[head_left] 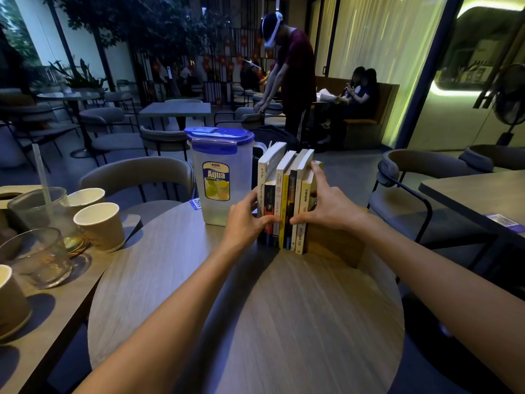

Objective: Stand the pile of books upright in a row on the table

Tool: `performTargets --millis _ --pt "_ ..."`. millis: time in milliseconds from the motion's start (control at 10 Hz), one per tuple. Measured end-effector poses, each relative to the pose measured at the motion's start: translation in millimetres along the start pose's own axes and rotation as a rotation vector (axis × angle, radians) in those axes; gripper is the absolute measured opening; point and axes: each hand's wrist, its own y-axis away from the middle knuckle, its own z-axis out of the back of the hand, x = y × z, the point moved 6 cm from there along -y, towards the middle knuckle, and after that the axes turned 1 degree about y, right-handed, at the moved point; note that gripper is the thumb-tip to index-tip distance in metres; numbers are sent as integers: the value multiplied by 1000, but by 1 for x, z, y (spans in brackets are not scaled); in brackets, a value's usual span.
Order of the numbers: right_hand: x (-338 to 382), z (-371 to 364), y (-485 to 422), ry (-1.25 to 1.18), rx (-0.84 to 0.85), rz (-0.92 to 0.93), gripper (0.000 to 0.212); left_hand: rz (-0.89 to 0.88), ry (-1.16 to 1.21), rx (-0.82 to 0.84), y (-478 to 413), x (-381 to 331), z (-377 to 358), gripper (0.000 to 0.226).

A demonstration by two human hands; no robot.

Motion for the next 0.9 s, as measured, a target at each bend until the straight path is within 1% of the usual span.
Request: performTargets --millis 200,600,700,800,900 --pt "0 -1 1 -15 -15 2 134 15 2 -48 1 -1 -3 65" --pt "-3 -3 -2 -9 -86 25 131 10 -16 -67 3 1 -4 65" --pt "-4 -1 -5 -2 -71 18 133 30 -1 -40 2 4 -4 65" --pt "-4 -1 -5 23 -15 -12 140 36 1 -15 3 -4 2 60" --pt "2 10 -5 27 -28 -19 140 50 0 -50 0 -11 14 62"
